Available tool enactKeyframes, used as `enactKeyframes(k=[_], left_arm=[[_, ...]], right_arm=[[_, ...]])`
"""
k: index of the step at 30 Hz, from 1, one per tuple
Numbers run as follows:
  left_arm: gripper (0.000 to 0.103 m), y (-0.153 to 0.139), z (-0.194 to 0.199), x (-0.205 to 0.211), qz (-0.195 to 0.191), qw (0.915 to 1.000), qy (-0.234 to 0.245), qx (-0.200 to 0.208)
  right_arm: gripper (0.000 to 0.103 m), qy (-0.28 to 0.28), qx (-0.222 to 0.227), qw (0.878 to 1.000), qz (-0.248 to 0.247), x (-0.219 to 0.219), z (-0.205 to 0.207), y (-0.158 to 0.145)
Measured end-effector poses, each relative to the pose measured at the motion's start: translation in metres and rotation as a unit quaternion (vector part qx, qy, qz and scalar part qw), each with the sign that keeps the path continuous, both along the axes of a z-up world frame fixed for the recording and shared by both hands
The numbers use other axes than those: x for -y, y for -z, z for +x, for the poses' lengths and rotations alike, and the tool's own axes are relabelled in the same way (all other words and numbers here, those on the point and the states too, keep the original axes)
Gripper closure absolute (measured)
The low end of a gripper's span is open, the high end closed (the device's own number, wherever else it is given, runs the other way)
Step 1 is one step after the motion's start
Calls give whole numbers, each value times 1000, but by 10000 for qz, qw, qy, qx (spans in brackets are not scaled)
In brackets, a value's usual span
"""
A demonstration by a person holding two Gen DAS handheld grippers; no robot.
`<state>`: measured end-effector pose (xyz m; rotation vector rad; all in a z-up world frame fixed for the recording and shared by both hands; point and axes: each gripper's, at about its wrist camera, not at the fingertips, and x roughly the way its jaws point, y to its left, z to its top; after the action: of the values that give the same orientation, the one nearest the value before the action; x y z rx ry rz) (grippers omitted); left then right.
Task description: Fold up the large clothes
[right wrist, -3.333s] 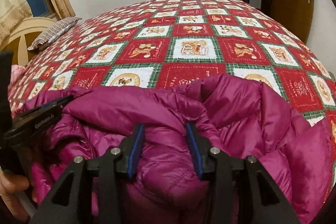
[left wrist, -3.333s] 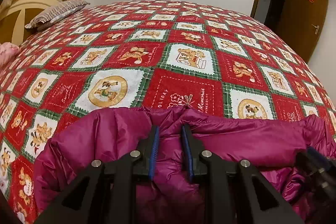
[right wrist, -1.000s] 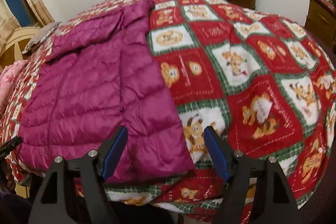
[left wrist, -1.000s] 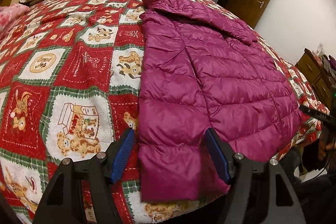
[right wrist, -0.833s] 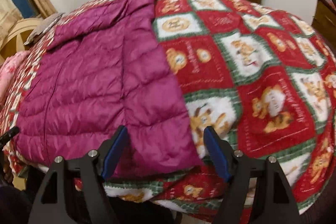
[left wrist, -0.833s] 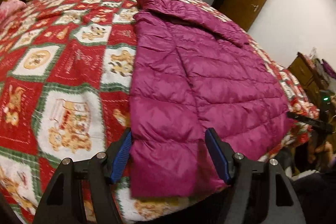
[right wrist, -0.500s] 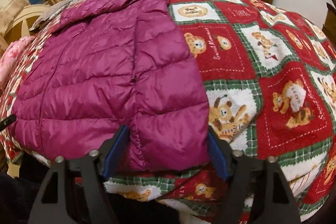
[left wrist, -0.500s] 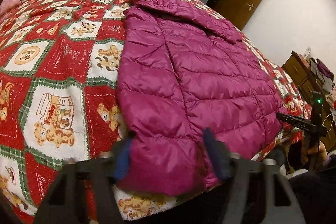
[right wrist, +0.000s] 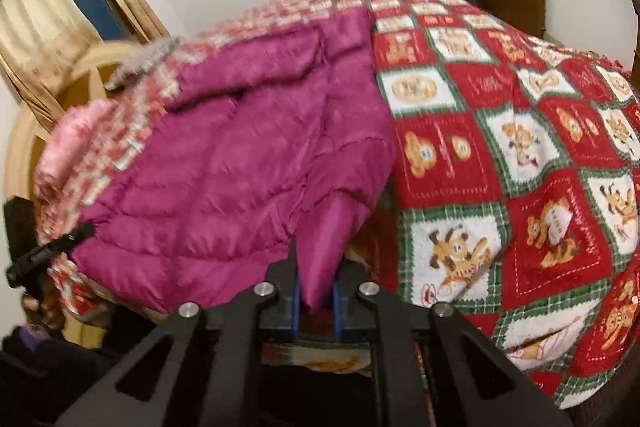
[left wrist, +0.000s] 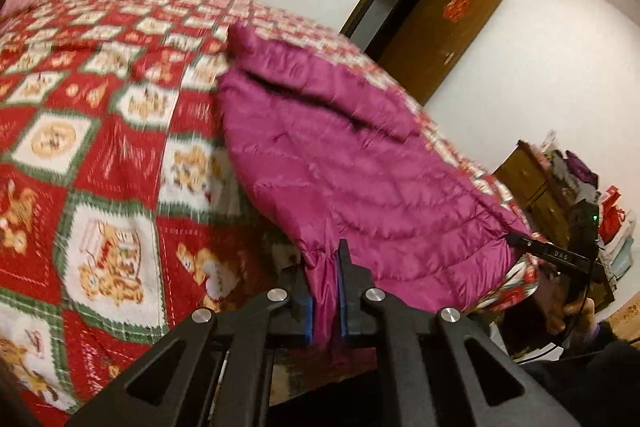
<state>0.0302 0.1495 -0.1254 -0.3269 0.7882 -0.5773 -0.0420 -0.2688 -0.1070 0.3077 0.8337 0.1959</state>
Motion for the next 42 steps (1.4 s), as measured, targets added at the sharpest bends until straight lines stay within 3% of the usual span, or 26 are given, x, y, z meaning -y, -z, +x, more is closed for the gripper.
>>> enactKeyframes(k=[8,14,17,19,23,25,28,31,33,36,37,38,40,42], left_arm=[[96,-40,-37,-19,-361,9968,192,685],[98,-76,-70,-27,-705,9877,460,1317],[98,-79,-65,-24,-312,9901,381,1316],[98,-71,-54,-24,-73,9940,280,1056],[98,-35,-37,-29,225,9997,121,32],[97,-15,-34,-29,341,9985,64,-431],[96,23,-33,-29,310,9891,135,-1430],[95,37,-47,-16,913,9830,257,-1572],[94,44,-53,-10,1009,9807,347,-1638],[80,53,-59,-10,779,9788,320,-1865],[68,56,-60,-11,703,9783,282,-1928],[48,58,-60,-11,661,9774,272,-1988],[23,59,-61,-8,572,9762,308,-2069],[22,59,-61,-5,523,9765,336,-2065]], right_arm=[[90,-138,440,9989,2,-14,-28,-38],[90,-112,723,9973,-102,-9,-57,-67],[90,-76,830,9964,-155,-8,-63,-79],[90,-35,827,9964,-168,-6,-60,-79],[90,-76,756,9970,-159,-9,-50,-70],[90,-101,717,9971,-214,-12,-49,-67],[90,-137,648,9977,-167,-11,-46,-64],[90,-136,609,9980,-132,-9,-45,-63],[90,-127,594,9981,-100,-7,-45,-62],[90,-112,577,9983,-62,-8,-44,-60],[90,-118,569,9983,-54,-8,-44,-59],[89,-123,567,9983,-58,-7,-44,-59],[90,-131,549,9984,-67,-7,-43,-58],[89,-131,542,9984,-62,-7,-43,-58]])
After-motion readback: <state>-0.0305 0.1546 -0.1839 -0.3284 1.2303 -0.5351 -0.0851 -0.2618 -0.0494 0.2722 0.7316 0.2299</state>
